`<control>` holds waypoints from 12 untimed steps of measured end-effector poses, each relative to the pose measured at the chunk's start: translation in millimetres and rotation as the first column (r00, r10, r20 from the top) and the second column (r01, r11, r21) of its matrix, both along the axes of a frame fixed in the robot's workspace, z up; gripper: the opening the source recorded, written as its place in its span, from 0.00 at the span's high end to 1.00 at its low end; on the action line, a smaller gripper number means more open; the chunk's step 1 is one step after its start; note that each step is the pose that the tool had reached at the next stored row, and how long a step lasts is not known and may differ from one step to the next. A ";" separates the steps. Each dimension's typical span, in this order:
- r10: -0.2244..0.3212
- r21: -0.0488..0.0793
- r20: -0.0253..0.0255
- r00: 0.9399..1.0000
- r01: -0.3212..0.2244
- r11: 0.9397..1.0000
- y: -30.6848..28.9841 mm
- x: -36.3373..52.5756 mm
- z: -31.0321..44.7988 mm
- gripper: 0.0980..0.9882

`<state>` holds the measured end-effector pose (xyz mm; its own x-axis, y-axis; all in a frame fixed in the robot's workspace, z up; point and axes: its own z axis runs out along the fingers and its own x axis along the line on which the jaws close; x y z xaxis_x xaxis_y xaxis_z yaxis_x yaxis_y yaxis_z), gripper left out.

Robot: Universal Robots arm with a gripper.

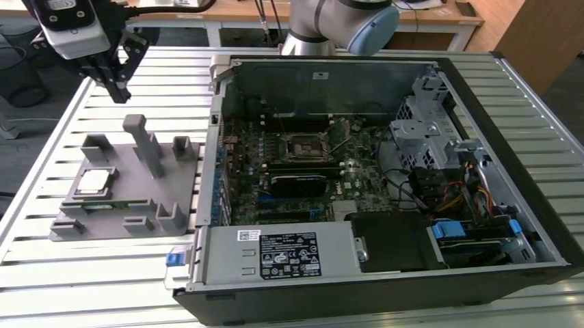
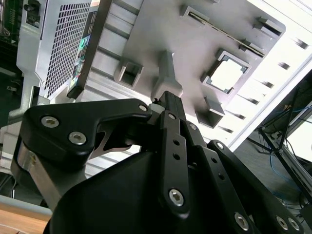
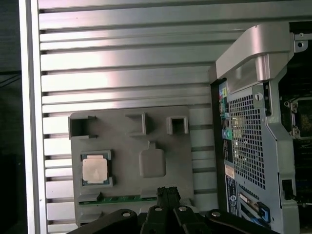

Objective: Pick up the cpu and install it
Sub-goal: 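Reach for the cpu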

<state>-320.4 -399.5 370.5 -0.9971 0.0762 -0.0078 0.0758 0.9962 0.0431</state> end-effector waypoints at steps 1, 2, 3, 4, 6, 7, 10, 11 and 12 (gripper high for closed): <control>0.000 0.000 0.000 1.000 0.000 1.000 -0.5 -0.8 -0.1 0.99; 0.000 0.000 0.000 1.000 0.000 1.000 -1.0 -1.6 -0.1 0.99; 0.000 0.000 0.000 1.000 0.000 1.000 -1.5 -2.4 -0.2 0.99; 0.000 0.000 0.000 1.000 0.000 1.000 -2.1 -3.3 -0.3 0.99; 0.000 0.000 0.000 1.000 0.000 1.000 -3.0 -4.9 -0.5 0.99; 0.000 0.000 0.000 1.000 0.000 1.000 -3.4 -5.6 -0.6 0.99; 0.000 0.000 0.000 1.000 0.000 1.000 -4.2 -8.0 -0.7 0.99; 0.000 0.000 0.000 1.000 0.000 1.000 -4.4 -8.8 -0.8 0.99; 0.000 0.000 0.000 1.000 0.000 1.000 -4.6 -9.6 -0.8 0.99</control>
<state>-330.0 -404.1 369.7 -0.9971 0.0763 -0.0078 0.0759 0.9962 0.0431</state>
